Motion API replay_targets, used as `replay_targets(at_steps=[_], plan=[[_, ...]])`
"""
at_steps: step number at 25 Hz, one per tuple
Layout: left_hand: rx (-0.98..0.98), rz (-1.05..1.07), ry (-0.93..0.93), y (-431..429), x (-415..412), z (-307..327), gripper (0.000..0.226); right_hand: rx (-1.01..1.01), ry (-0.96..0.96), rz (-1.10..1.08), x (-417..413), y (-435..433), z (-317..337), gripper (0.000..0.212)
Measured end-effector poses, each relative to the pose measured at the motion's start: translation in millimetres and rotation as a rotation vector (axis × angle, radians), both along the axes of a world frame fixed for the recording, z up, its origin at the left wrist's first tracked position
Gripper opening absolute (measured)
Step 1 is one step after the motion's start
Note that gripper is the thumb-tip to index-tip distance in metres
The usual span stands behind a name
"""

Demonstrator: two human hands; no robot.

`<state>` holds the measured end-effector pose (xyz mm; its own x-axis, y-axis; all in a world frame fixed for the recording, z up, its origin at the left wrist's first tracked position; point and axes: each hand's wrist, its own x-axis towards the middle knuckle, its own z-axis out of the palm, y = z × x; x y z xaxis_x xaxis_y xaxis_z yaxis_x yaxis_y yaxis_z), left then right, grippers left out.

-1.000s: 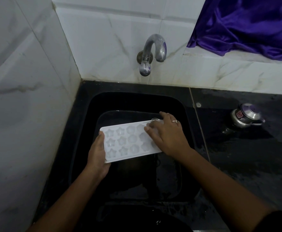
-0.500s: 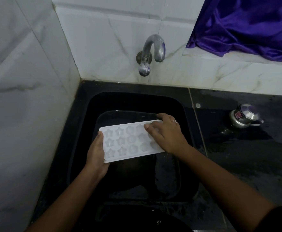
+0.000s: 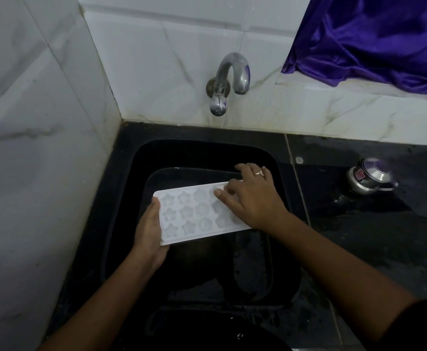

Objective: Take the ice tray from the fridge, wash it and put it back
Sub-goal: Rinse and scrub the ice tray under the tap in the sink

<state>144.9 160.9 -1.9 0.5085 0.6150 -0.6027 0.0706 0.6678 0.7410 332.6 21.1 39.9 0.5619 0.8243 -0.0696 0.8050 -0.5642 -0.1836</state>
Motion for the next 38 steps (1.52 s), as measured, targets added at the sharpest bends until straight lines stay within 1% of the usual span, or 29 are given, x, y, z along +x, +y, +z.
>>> replay_targets(at_steps=[1, 2, 4, 5, 6, 9, 10, 12, 14, 15, 17, 18, 19, 21, 23, 27, 29, 31, 33, 36, 38], plan=[[-0.011, 0.001, -0.002, -2, 2, 0, 0.053, -0.008, -0.030, 0.011, -4, 3, -2, 0.078], [-0.020, 0.008, -0.010, -1, 3, 2, 0.053, 0.008, 0.011, 0.017, -7, 3, -4, 0.080], [-0.020, 0.025, -0.024, 5, 1, 3, 0.053, 0.069, 0.195, 0.000, -5, -5, -4, 0.075], [-0.015, 0.029, -0.023, 7, -1, 2, 0.052, 0.098, 0.252, -0.013, 0, -9, -3, 0.070], [-0.005, 0.024, -0.018, 8, -2, 2, 0.052, 0.111, 0.250, -0.024, 4, -10, -2, 0.068], [0.008, -0.008, -0.012, 1, 1, 0, 0.055, 0.066, 0.032, -0.027, 2, -1, -4, 0.072], [-0.003, -0.003, -0.022, -1, 2, 1, 0.056, 0.062, 0.013, -0.007, -3, 1, -5, 0.073], [-0.008, 0.018, -0.038, 2, 1, 4, 0.054, 0.079, 0.133, 0.024, -5, -3, -9, 0.074], [0.003, 0.034, -0.025, 6, -2, 4, 0.049, 0.119, 0.237, 0.019, 3, -12, -6, 0.067], [0.012, 0.028, -0.016, 6, -3, 4, 0.048, 0.127, 0.216, 0.014, 8, -13, -5, 0.065], [0.022, -0.005, -0.006, 2, -1, 5, 0.049, 0.109, 0.084, -0.016, 7, -6, -5, 0.068], [0.020, -0.009, -0.009, -1, 1, 6, 0.049, 0.106, 0.047, -0.022, 3, -2, -6, 0.069], [0.009, -0.002, -0.017, -2, 2, 7, 0.050, 0.109, 0.049, -0.008, -2, 0, -8, 0.071], [-0.005, 0.021, -0.030, 1, 1, 9, 0.049, 0.110, 0.140, 0.019, -6, -5, -13, 0.071], [0.003, 0.034, -0.018, 4, -2, 8, 0.049, 0.132, 0.192, 0.010, 1, -13, -11, 0.066], [-0.007, 0.013, -0.015, -3, 1, 6, 0.052, 0.130, 0.048, -0.052, -4, -1, -10, 0.070], [-0.023, 0.030, -0.031, -2, 1, 8, 0.051, 0.114, 0.098, -0.011, -9, -3, -15, 0.072], [-0.010, 0.033, -0.020, 2, -2, 8, 0.049, 0.126, 0.137, 0.022, -4, -13, -15, 0.068], [0.011, 0.015, -0.002, 3, -4, 6, 0.050, 0.147, 0.089, 0.010, 3, -14, -12, 0.065], [-0.004, 0.003, -0.013, -2, 0, 7, 0.050, 0.138, 0.045, -0.049, -5, -3, -10, 0.069], [-0.012, 0.017, -0.032, 1, -1, 9, 0.049, 0.132, 0.057, 0.005, -9, -7, -16, 0.069]])
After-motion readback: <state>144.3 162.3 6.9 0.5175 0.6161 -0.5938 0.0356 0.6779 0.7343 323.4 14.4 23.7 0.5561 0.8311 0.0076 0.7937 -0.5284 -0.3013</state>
